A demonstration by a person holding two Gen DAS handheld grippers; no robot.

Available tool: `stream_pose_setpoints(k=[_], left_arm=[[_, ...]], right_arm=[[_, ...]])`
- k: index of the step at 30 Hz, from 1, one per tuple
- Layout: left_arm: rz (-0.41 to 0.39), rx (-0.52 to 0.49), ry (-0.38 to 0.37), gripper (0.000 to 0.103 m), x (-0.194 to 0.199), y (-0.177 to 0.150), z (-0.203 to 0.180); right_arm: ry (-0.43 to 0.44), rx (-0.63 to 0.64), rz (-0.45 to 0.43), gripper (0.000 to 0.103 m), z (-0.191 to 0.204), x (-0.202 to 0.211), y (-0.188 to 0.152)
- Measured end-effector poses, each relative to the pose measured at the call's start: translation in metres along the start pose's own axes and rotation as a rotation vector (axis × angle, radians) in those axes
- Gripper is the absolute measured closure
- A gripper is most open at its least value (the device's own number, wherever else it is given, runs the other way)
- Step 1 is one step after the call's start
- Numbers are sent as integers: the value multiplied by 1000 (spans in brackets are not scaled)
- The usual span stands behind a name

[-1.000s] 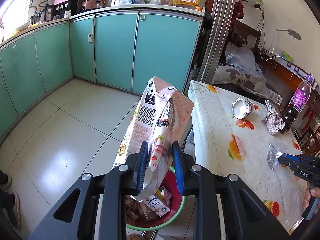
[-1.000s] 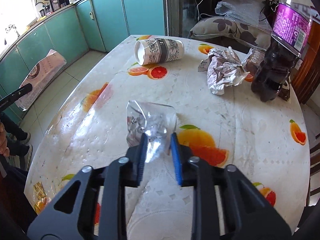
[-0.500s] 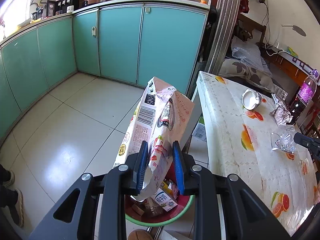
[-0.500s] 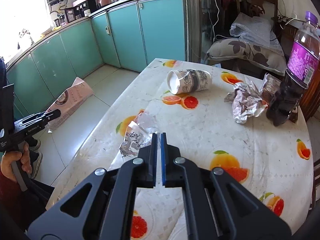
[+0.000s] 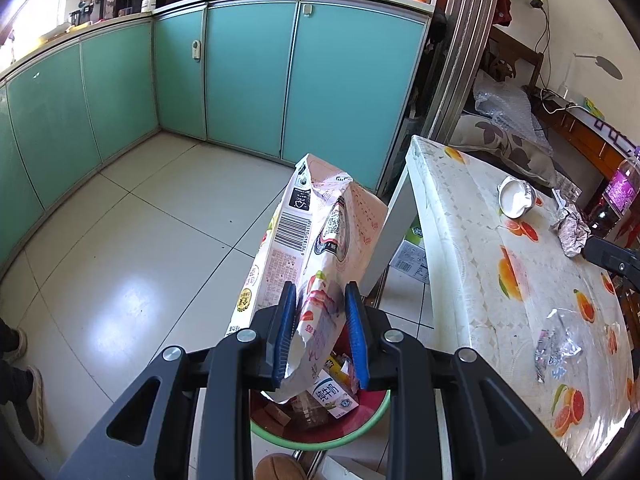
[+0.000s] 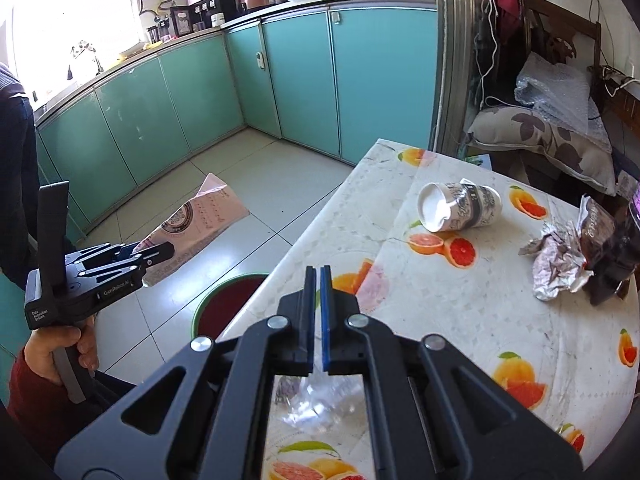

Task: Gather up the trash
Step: 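Carry the pink bag over the bin with the left while the right carries the plastic bag, then open both grippers over the bin to drop the pink and plastic bags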

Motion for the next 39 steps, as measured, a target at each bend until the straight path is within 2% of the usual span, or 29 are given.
stream_pose_setpoints(k=[4,6,7,9,12,13,14,18,23,30,35,39], left_arm=[[4,19,1,80,-1,-2,5],[7,23,0,79,-2,-4,8],[9,24,0,79,-3,-4,8],[13,20,-1,79,-4,-5,7],[15,4,-6,79,-6,-4,1],[14,-1,-8,79,-6,-4,0],[12,-6,-9,79,-5,-4,-2],[17,-6,-6,79,-7,-5,-1],[33,10,-2,79,-12,-8,4],[62,15,1,79,-20,-11,5],[91,11,3,79,-26,-20,7],[108,20,18,79,-30,-26,15]], right_arm=[[7,-2,11,99,-2,-2,3],[41,-20,60,55,-9,-3,-3],[44,-27,74,21,-14,-3,-8],[12,2,76,23,-18,-2,-19],[-75,65,135,34,-20,-15,-40],[-90,68,158,42,-22,-21,-46],[-91,59,182,53,-24,-28,-52],[-68,46,192,60,-22,-35,-62],[-15,25,163,72,-9,-26,-47],[86,14,125,73,31,-33,-15],[140,18,152,73,61,-56,-4],[158,7,186,72,69,-76,-3]])
Point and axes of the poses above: each gripper's, at about its wrist camera, not at the fingertips, and x roughly against the way its jaws point, z to its left, y to its top, the point moved 5 cm from there along -x, roughly the way its jaws point, and after that the axes turned 14 degrees about -x, right-handed, at the moved point
